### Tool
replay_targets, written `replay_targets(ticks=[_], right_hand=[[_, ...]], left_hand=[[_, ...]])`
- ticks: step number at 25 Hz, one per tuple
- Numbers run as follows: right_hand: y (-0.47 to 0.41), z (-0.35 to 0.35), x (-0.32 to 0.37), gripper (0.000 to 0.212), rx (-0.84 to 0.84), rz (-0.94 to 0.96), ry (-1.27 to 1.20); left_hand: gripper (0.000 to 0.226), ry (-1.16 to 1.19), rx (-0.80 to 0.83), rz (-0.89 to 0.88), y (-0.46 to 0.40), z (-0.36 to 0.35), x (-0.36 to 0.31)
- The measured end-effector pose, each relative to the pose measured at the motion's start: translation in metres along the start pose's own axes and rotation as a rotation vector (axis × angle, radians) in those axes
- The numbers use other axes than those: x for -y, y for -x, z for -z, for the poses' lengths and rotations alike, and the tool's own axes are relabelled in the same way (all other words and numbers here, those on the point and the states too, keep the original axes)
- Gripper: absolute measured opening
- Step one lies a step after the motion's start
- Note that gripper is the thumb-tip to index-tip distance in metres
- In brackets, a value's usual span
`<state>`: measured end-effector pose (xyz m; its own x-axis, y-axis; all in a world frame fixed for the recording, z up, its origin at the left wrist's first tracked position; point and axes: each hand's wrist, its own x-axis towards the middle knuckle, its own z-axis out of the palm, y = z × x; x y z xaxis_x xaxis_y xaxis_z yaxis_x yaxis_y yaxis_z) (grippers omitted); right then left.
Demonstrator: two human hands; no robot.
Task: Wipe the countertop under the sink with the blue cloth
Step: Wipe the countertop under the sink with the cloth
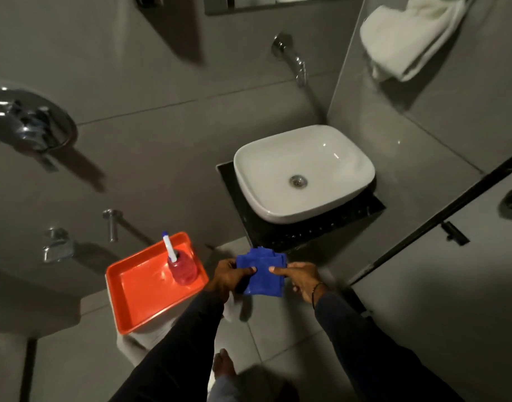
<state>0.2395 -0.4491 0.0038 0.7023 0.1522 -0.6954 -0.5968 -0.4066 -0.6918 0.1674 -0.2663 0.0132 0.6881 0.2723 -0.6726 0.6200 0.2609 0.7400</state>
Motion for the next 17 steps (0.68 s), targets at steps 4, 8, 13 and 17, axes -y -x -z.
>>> replay_targets(ticks=[4, 8, 13, 17], right_hand=[[-0.028, 0.004, 0.007, 0.028, -0.062, 0.010, -0.050], [-0.069, -0.004, 0.022, 0.023, -0.148, 0.060, -0.100], [-0.104, -0.013, 0.035, 0.023, -0.381, 0.095, 0.098], [-0.083, -0.025, 0.020, 0.036, -0.394, 0.530, 0.673]], left_hand=[[0.042, -0.026, -0.073, -0.029, -0.027, -0.016, -0.018], [0.037, -0.042, -0.096, -0.052, -0.069, -0.021, -0.019], [0.039, -0.153, -0.155, -0.036, -0.115, -0.020, -0.006], [0.035, -0.291, -0.220, -0.068, -0.122, -0.009, -0.019]])
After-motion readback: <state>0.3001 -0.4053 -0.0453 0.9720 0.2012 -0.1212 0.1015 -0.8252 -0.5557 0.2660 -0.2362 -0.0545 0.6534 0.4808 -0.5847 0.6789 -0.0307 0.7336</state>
